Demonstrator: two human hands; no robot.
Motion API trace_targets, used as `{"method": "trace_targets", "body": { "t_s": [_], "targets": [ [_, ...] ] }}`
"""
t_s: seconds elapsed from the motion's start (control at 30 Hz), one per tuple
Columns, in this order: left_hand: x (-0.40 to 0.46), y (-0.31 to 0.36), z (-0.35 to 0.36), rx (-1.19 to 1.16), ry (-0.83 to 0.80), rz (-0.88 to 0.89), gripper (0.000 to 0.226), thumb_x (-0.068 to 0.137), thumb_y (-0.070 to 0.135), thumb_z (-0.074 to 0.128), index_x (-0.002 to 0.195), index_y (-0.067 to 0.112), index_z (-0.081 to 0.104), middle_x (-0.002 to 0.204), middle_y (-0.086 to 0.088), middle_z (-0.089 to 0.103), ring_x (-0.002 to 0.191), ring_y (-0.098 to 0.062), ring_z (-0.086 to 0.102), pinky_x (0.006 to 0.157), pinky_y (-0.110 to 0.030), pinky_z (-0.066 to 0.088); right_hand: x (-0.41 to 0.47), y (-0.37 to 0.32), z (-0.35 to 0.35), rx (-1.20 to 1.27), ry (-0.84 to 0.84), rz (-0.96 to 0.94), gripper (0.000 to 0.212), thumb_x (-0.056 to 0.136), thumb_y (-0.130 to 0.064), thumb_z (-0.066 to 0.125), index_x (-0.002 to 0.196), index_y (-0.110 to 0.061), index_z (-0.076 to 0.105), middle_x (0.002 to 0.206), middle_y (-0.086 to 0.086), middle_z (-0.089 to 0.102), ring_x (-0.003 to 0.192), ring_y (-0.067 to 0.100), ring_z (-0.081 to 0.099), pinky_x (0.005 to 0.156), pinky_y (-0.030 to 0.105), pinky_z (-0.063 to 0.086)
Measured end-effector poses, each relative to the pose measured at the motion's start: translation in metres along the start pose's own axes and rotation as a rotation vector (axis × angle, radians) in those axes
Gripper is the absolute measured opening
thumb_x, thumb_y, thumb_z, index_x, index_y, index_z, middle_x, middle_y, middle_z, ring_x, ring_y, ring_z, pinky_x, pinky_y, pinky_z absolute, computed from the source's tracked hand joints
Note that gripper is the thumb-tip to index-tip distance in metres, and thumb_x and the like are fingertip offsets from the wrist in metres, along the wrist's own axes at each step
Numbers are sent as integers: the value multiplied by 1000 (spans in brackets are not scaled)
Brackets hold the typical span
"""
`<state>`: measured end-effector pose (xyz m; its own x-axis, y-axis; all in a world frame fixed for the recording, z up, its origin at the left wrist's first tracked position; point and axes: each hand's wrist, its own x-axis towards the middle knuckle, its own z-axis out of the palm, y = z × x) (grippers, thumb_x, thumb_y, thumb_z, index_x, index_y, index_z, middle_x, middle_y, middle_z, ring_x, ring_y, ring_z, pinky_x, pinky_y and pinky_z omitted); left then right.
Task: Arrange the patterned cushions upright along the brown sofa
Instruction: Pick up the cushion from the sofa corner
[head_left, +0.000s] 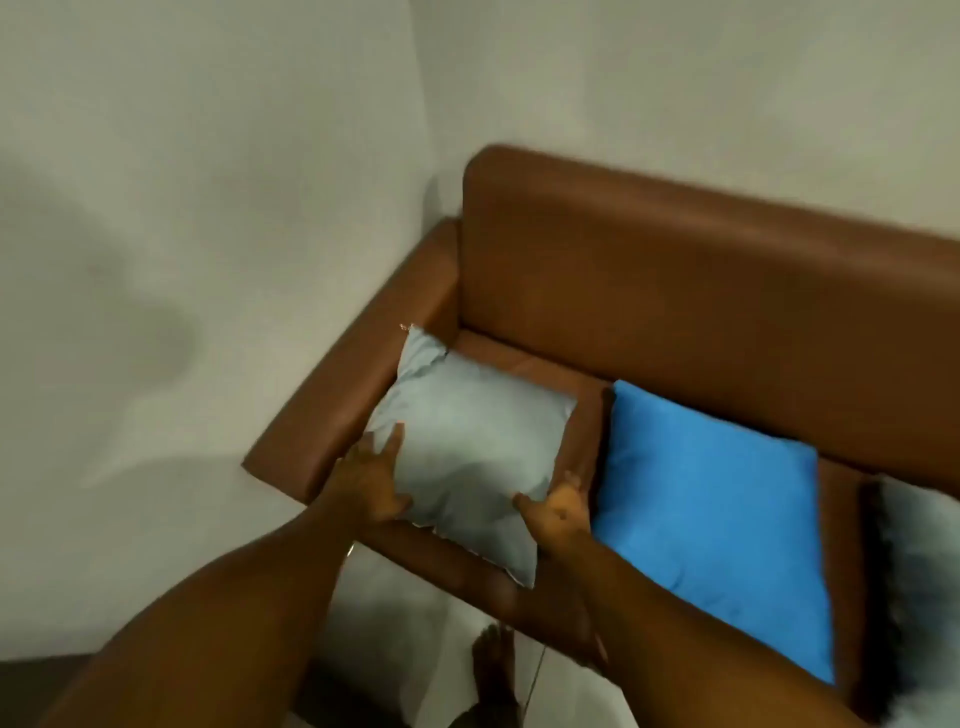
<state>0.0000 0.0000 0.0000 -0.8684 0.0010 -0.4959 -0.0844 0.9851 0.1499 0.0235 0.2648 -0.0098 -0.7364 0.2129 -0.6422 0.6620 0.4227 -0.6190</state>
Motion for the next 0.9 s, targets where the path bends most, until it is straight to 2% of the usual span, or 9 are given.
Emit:
{"method": "trace_targets", "body": {
  "t_s": [0.1,0.2,0.33,0.47,0.57,0.63,0.73,0.83,0.9],
  "targets": [
    [48,-45,44,90,-95,51,142,68,76,74,154,33,-30,171,-18,-8,158,-42,9,127,-50,18,44,38,41,39,-75,109,118,68,-48,88,156,-10,21,157,16,41,138,36,48,111,45,47],
    [70,-60,76,158,-66,77,146,53,92,60,156,36,-28,170,-22,-7,155,-49,14,123,-56,26,72,69,68,-65,-162,54,151,46,-64,88,161,-35,-5,163,9,30,141,36,45,110,48,47],
    [86,-40,110,-95,145,-12,115,78,72,68,163,39,-2,168,-21,19,149,-46,31,119,-61,36,88,94,78,-307,-186,-55,137,72,-39,83,156,-43,-26,164,9,25,127,36,58,99,41,51],
    [83,-36,84,-222,321,28,71,87,46,52,153,24,43,147,-17,56,131,-41,57,109,-53,48,82,100,64,20,-84,-219,102,79,-17,67,157,-53,11,122,1,73,100,19,72,91,38,60],
    [71,-25,9,-402,372,131,72,71,48,61,141,58,46,130,-8,69,110,-33,69,98,-44,53,72,67,22,296,10,-285,61,82,-15,63,137,-42,63,115,-16,77,105,6,73,88,27,60],
    [75,-7,-44,-366,452,206,73,68,48,76,128,74,44,116,-5,72,90,-31,70,86,-41,54,77,29,-14,465,111,-294,40,85,-9,62,100,-42,78,88,-18,80,81,0,72,69,17,57],
    [122,18,-110,-152,762,271,50,79,53,75,126,35,70,114,-9,76,99,-33,73,88,-40,55,112,-44,-67,854,209,-301,41,91,-2,52,63,-23,74,55,-11,68,47,1,59,43,15,47],
    [209,35,-144,-210,860,276,53,86,50,76,124,13,67,121,-14,69,110,-31,66,92,-35,50,163,-112,-104,1122,95,-347,19,100,-23,57,90,-12,69,60,-8,66,50,6,60,53,23,50],
    [266,46,-150,-465,865,167,69,85,52,75,134,7,57,133,-19,58,120,-30,59,99,-25,43,204,-128,-111,952,7,-403,61,86,-54,70,125,-7,62,75,-12,66,61,4,62,61,25,53]
  ]
}}
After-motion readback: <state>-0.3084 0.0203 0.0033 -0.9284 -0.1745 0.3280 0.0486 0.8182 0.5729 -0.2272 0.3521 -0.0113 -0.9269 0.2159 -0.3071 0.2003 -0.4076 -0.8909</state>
